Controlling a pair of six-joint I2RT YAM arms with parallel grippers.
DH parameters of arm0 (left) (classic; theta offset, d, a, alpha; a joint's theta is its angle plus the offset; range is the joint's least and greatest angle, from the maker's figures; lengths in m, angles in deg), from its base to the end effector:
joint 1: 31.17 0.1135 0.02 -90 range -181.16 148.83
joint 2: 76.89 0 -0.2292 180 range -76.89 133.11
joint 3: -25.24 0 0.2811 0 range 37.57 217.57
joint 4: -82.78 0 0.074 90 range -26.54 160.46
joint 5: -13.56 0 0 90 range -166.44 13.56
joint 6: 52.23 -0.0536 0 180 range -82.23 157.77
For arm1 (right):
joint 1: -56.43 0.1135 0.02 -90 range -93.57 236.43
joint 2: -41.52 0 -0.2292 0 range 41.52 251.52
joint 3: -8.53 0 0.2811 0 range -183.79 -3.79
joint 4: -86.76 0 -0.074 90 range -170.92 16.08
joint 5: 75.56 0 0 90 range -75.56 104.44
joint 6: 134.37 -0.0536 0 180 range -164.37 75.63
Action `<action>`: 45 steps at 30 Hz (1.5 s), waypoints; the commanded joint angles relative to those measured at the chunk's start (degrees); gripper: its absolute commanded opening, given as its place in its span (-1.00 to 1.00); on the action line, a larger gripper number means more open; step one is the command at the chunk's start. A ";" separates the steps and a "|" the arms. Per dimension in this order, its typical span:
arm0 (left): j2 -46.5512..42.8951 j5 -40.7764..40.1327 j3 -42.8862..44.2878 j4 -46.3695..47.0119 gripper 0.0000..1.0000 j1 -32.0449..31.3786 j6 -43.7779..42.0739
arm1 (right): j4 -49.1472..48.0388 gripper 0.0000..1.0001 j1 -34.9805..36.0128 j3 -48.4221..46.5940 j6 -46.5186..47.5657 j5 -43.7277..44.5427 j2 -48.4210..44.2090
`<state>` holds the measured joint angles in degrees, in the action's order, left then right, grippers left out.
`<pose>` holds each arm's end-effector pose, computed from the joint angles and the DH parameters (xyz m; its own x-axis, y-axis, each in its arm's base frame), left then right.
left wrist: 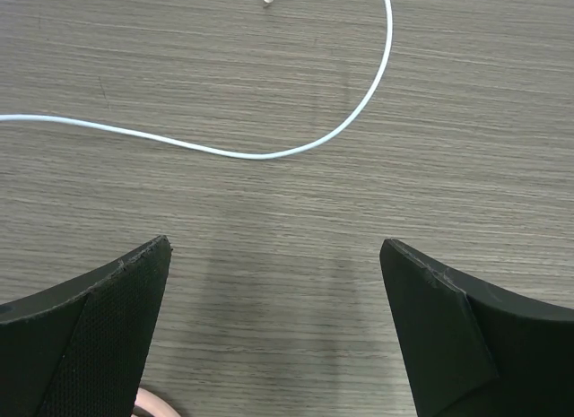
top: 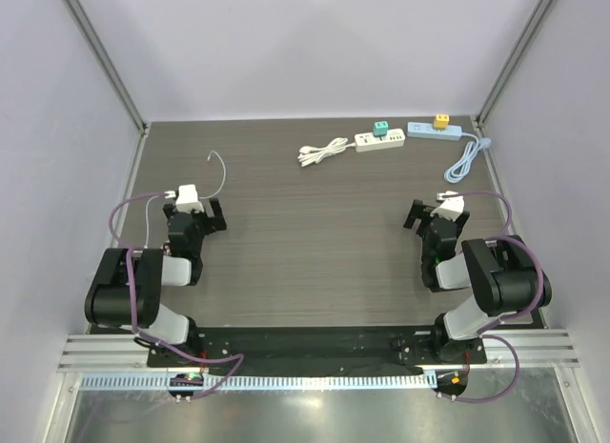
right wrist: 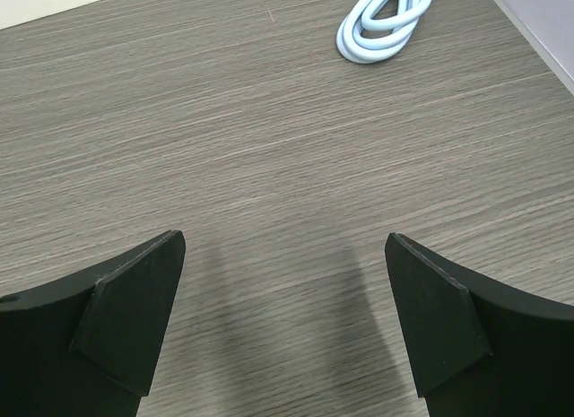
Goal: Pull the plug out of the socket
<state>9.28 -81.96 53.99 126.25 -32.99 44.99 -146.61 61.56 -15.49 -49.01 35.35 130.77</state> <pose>0.2797 -0.0037 0.0746 -0.2313 -0.1178 -0.9657 -0.0915 0.9909 -0.0990 0.2569 0.0039 0.0619 -0.1826 0.0595 -0.9814 0.2800 0.9600 0.0061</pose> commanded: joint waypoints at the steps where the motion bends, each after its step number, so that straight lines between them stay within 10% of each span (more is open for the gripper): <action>1: -1.09 -1.51 1.33 2.92 1.00 0.07 -1.69 | -4.18 0.99 -0.03 -1.04 1.66 2.03 -0.92; 5: -9.78 8.13 7.11 -14.00 0.99 -0.46 -4.85 | -4.18 0.99 -0.03 -1.04 1.66 2.03 -0.84; 17: -21.14 -9.24 26.43 -55.76 0.99 -0.81 20.71 | -9.19 0.99 2.86 2.47 4.38 2.64 -3.99; 24: -21.82 -16.80 35.68 -76.08 0.99 -0.72 31.00 | 15.93 0.99 18.94 -8.59 11.77 18.55 -16.73; 29: -29.20 -17.17 36.22 -83.91 0.99 0.50 33.38 | 40.88 0.99 20.19 -19.22 -11.34 11.86 -23.51; 35: -36.77 -13.91 36.92 -87.69 0.99 1.56 33.03 | 46.01 0.99 21.67 -29.33 -25.91 -14.62 -15.27; 45: -37.92 -15.67 42.20 -99.11 0.99 1.56 30.66 | 51.01 0.99 43.73 -56.46 -36.13 -17.30 13.91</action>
<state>-27.92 -96.89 94.01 31.72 -31.79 76.36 -98.35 100.66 -63.64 -79.06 21.38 141.24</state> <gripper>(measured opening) 0.996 0.996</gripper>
